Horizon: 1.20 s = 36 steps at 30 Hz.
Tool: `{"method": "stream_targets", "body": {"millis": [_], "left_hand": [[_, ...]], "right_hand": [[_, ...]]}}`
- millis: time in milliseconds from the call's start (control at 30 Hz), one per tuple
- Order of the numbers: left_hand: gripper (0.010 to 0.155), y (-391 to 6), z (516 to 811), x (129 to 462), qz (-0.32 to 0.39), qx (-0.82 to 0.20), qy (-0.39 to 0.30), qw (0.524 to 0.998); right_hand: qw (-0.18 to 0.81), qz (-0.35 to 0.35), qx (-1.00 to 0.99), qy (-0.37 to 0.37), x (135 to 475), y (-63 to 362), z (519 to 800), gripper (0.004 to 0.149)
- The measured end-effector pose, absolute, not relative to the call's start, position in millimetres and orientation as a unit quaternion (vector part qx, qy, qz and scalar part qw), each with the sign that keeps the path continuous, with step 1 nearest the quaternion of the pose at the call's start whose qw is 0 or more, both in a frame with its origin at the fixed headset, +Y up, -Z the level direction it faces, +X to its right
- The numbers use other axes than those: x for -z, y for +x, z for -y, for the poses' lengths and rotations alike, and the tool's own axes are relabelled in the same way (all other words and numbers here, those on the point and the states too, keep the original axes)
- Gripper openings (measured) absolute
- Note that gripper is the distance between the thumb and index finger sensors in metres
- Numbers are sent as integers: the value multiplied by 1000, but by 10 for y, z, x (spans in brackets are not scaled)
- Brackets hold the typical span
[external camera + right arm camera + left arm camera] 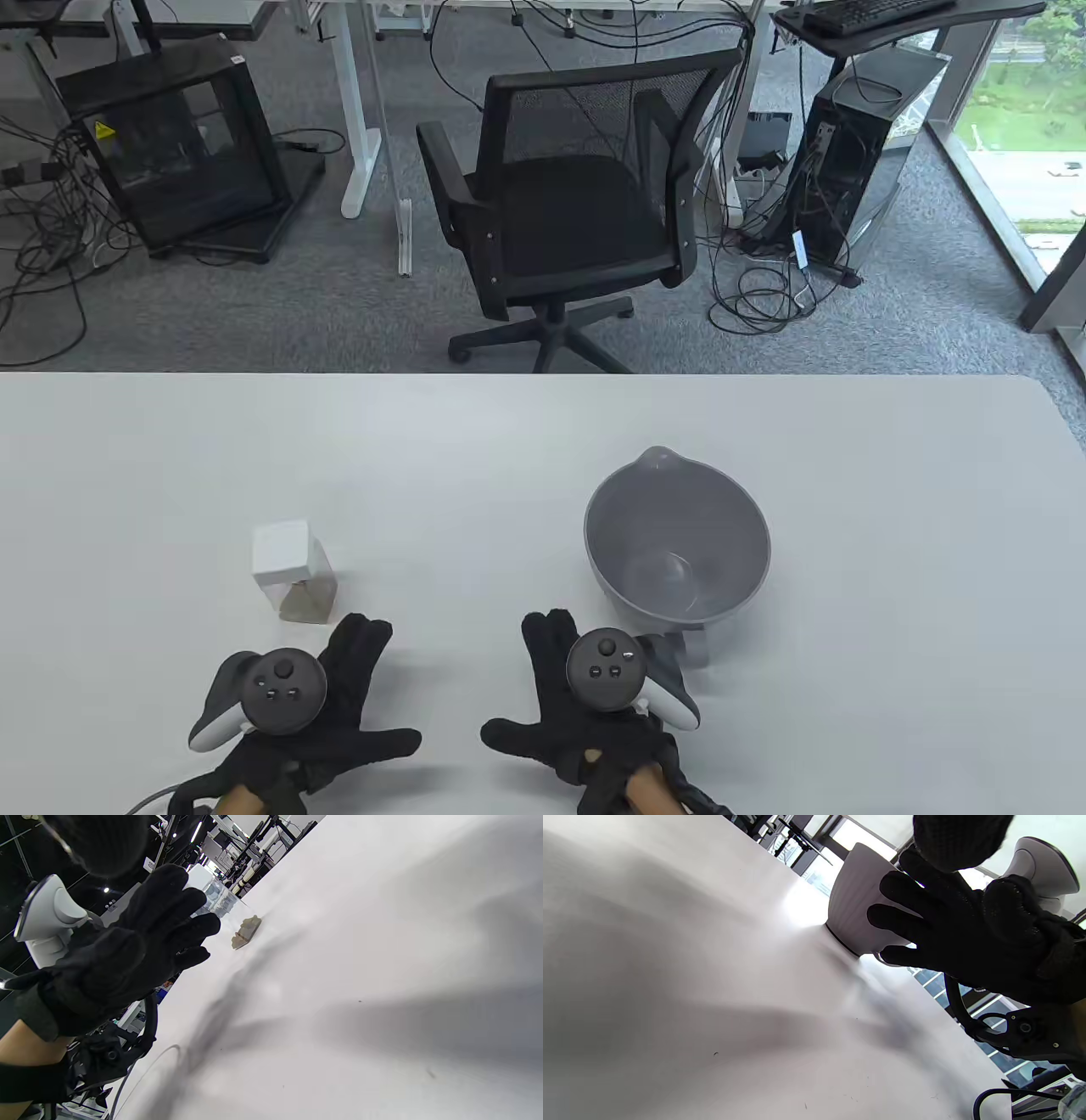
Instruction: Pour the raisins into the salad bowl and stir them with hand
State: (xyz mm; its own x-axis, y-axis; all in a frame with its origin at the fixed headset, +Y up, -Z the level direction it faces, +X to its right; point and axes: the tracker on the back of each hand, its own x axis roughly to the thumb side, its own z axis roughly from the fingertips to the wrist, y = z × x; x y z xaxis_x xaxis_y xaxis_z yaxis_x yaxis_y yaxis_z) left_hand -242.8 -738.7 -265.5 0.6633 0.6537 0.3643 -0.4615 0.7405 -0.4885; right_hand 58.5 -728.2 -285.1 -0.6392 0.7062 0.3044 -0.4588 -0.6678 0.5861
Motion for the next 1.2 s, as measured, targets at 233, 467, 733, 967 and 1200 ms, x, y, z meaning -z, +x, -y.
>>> {"method": "stream_targets", "body": {"millis": [233,467,733,967,1200], "left_hand": [[114,-2447,7318,2622,261,-309,-148,903],[121,-2662,7308,2694,99,-315,-33,943],[126,-3060,7528,3084,-110,-423,-15,899],[95,-3143,7728,3458,-121,-431,62,892],[93,-2490,7426,3134,228,-476,-104,843]], "right_hand": [[337,-231,-874,263,2845,590,7280,104],[334,-235,-874,263,2855,580,7299,104],[333,-236,-872,270,2842,556,7301,105],[333,-230,-871,280,2790,530,7279,105],[335,-210,-874,281,2786,539,7245,111]]}}
